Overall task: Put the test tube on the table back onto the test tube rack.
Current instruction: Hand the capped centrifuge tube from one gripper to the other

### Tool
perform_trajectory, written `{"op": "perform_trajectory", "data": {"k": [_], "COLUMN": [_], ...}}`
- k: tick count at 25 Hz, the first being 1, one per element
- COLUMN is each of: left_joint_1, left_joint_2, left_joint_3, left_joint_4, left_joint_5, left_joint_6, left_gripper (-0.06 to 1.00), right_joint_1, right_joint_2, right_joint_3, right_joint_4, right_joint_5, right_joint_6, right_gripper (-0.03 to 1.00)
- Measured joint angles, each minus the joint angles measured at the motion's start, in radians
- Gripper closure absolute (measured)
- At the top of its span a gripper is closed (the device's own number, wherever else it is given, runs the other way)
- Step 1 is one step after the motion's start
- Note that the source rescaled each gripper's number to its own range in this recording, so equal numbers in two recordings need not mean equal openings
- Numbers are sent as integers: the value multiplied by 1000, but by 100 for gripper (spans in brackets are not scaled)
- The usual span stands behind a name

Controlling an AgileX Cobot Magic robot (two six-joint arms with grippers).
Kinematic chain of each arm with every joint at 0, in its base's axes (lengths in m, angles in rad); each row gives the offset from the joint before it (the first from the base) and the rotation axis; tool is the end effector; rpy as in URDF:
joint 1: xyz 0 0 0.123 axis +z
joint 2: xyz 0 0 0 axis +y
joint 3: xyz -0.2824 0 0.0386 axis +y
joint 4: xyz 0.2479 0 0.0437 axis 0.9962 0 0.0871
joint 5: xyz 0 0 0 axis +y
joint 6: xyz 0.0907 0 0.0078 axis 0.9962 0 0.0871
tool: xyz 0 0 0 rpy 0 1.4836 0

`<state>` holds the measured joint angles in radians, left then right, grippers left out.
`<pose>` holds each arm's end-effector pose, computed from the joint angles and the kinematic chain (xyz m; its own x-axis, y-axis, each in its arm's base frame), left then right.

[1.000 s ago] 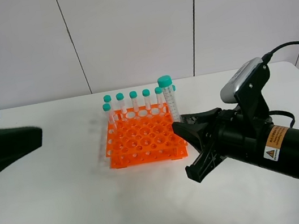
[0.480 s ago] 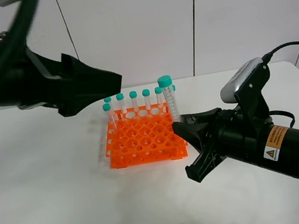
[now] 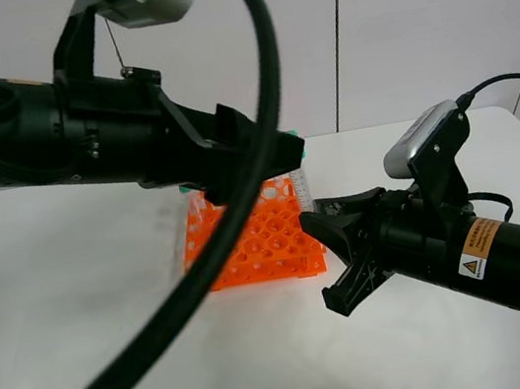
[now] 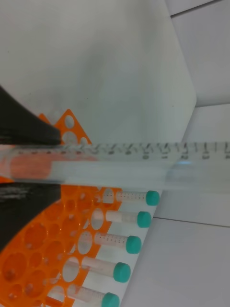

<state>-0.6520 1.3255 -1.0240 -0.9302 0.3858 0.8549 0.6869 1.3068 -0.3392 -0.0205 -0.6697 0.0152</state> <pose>0.2190 -0.2019 0.3364 -0.3777 0.2423 -0.8937 0.7803 0.6029 -0.1663 0.1765 0.1462 0.2072 -0.1612 -0.1334 -0.9779 -0.6439 0.7651 0.0018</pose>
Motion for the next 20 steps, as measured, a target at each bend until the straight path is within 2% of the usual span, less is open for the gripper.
{"op": "perform_trajectory", "data": {"k": [11, 18, 20], "left_joint_1": [-2, -2, -2], "left_joint_2": [155, 164, 164], "left_joint_3": [-64, -73, -76], "left_joint_4": [-20, -22, -22], "left_joint_5": [-18, -18, -18], "left_joint_6": [6, 6, 6], "left_gripper": [-6, -6, 0], "right_joint_1": [0, 0, 0], "right_joint_2": [0, 0, 0], "right_joint_3": [0, 0, 0], "right_joint_4": [0, 0, 0], "right_joint_5": [1, 1, 1], "right_joint_6": [11, 13, 14], "right_gripper": [95, 95, 95]}}
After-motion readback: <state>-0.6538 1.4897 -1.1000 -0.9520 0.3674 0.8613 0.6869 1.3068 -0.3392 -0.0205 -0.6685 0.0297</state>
